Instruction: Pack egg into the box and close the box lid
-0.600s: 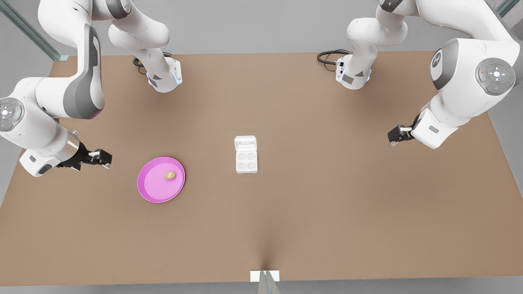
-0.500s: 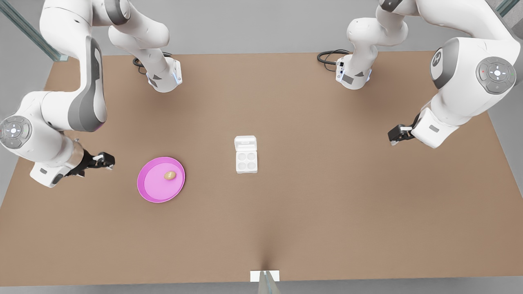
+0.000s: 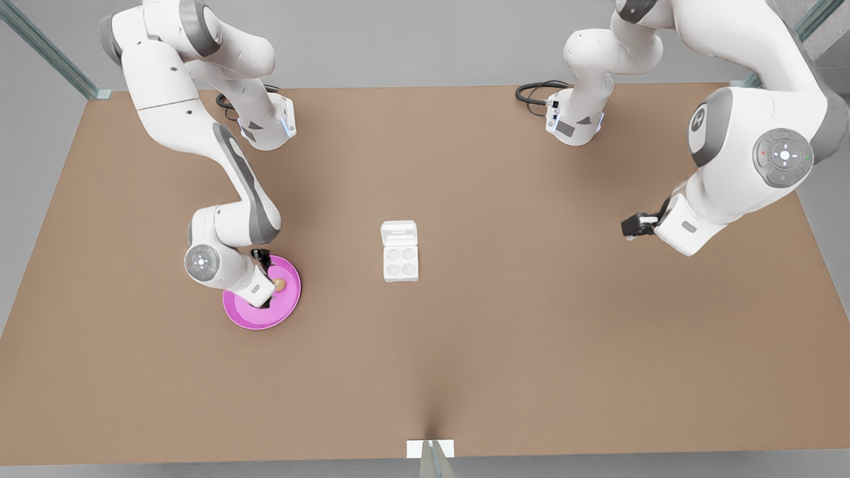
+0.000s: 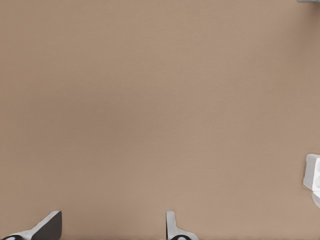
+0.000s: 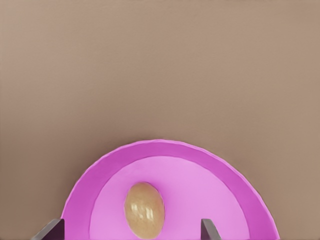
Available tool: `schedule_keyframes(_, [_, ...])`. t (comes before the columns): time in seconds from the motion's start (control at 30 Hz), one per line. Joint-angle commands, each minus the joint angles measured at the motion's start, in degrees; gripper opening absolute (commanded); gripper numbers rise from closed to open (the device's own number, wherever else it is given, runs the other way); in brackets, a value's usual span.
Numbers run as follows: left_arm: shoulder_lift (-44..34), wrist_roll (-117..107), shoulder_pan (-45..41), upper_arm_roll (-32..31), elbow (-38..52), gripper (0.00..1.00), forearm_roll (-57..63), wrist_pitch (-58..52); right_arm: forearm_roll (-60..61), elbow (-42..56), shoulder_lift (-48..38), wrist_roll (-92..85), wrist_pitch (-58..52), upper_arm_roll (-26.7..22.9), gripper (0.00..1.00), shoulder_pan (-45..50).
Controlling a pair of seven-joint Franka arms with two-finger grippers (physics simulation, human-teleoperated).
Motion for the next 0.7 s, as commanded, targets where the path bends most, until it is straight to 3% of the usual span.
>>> schedule_keyframes(0.0, [0.1,0.0,-0.2,0.0,0.1,1.0,-0.7,0.5,-0.1,0.0,0.4,-1.0,1.2,0.0,1.0,0.8])
schedule_keyframes(0.23, [0.1,0.0,-0.2,0.0,0.1,1.0,-0.8,1.0,-0.2,-7.7,-1.1,-14.0,9.9,-0.1,1.0,-0.9])
schedule_keyframes(0.67, [4.1,0.0,-0.9,-0.1,0.1,1.0,0.0,3.0,0.2,-7.0,3.3,-13.5,13.2,-0.1,1.0,-0.6])
